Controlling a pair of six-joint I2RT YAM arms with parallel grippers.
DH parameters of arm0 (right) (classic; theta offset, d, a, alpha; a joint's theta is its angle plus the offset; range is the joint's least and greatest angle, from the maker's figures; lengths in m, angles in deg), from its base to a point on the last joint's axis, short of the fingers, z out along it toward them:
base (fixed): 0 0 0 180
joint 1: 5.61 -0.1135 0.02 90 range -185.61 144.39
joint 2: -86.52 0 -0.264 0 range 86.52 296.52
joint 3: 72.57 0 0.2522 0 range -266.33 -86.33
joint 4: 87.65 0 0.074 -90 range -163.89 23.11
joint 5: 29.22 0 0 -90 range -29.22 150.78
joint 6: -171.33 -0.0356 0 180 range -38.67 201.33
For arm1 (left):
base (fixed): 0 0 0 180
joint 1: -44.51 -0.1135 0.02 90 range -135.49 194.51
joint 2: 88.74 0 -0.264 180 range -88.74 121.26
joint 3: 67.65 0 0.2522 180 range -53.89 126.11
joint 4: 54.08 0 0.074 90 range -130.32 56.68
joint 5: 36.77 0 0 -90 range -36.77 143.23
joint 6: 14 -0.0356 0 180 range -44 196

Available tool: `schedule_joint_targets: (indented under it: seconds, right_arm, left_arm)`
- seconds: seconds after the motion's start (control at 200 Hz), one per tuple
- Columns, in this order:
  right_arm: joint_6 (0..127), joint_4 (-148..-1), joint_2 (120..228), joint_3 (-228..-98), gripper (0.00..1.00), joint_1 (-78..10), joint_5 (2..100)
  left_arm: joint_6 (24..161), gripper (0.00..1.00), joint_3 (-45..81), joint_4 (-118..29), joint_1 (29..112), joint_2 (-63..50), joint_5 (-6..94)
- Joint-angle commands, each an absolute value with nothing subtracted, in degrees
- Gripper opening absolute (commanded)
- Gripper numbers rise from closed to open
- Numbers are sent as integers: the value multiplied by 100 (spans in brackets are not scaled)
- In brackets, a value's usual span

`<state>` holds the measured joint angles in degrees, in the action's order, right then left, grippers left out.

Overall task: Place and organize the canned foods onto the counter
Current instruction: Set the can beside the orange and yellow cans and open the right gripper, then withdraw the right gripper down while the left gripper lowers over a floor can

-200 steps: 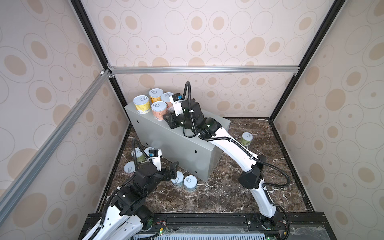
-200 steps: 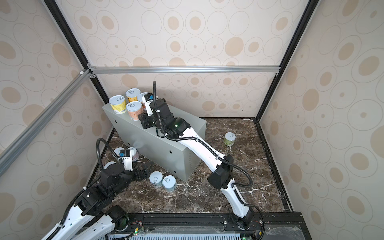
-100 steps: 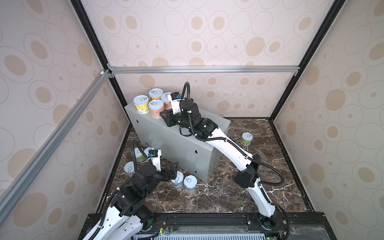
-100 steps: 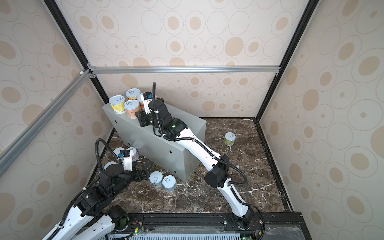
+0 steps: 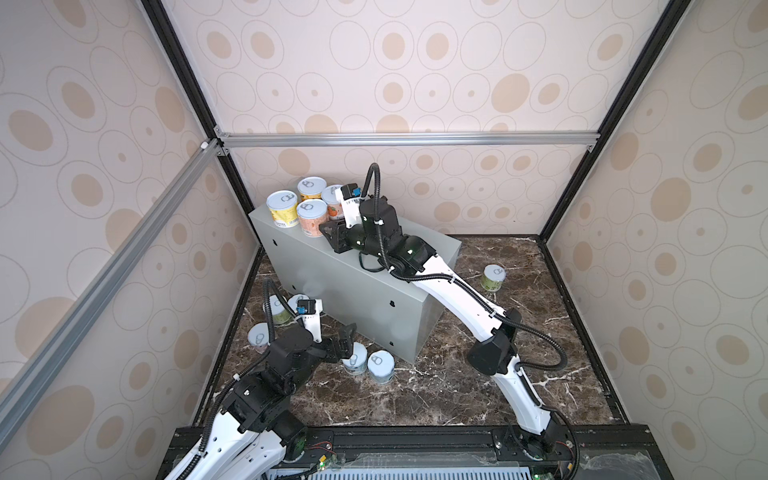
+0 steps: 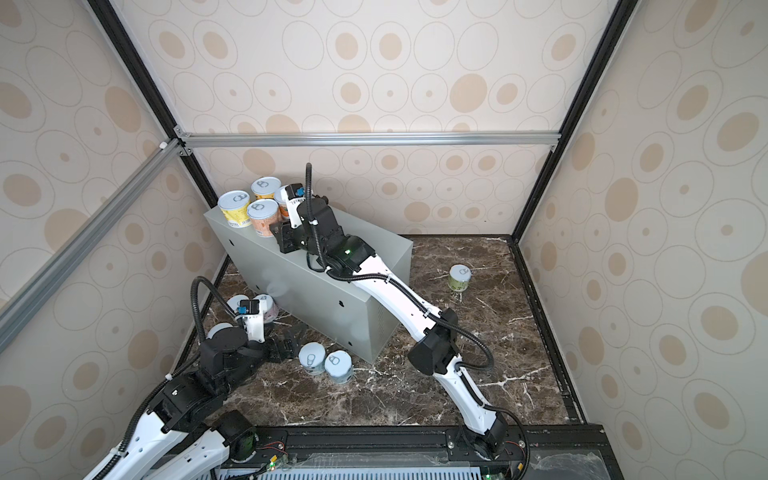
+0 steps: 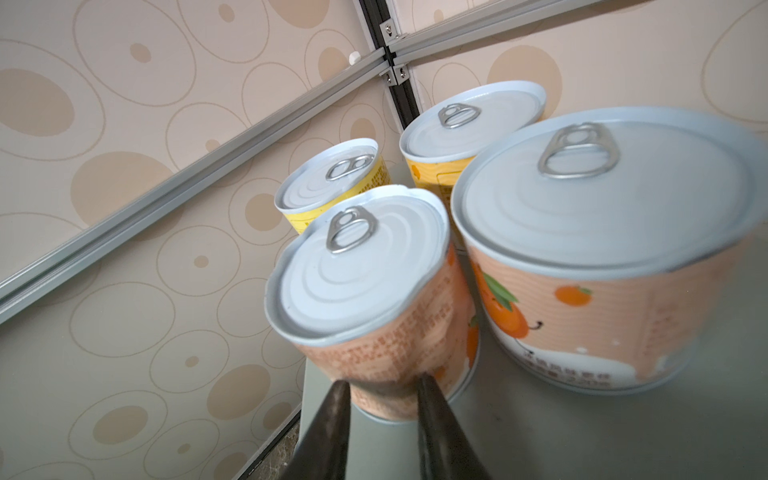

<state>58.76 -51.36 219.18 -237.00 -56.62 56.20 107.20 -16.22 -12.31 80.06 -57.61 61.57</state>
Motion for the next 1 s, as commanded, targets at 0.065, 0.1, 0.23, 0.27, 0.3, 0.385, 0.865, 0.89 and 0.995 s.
schedule_joint_targets:
  seconds: [0.065, 0.1, 0.23, 0.27, 0.3, 0.385, 0.865, 0.89, 0.995]
  right_arm:
    - [6103, -4571, 21668, -23764, 37, -5642, 5515]
    - [6156, -4494, 21555, -23731, 38, -5637, 5515]
    - [6331, -4260, 21061, -23498, 44, -5641, 5519]
    - [6383, -4189, 20890, -23385, 46, -5637, 5536]
    - [6417, -4142, 20736, -23284, 48, -5640, 5549]
    - [6502, -4015, 20305, -22963, 53, -5639, 5574]
    - [7045, -3573, 17930, -20522, 85, -5639, 5770]
    - [7064, -3619, 17757, -20313, 85, -5635, 5806]
    - [7080, -3918, 17042, -19412, 88, -5637, 5973]
  left_arm:
    - [10273, 99, -985, -968, 7970, -5491, 6111]
    - [10217, 99, -919, -967, 7972, -5447, 6054]
    - [10151, 99, -703, -823, 7974, -5178, 6064]
    - [10197, 99, -665, -773, 7973, -5095, 6106]
    - [10238, 99, -643, -753, 7970, -5049, 6134]
    - [10305, 97, -635, -773, 7969, -4998, 6182]
    - [10956, 96, -1092, -749, 7973, -4675, 6503]
    - [10996, 96, -1128, -745, 7973, -4665, 6524]
    - [11172, 96, -1319, -717, 7968, -4603, 6577]
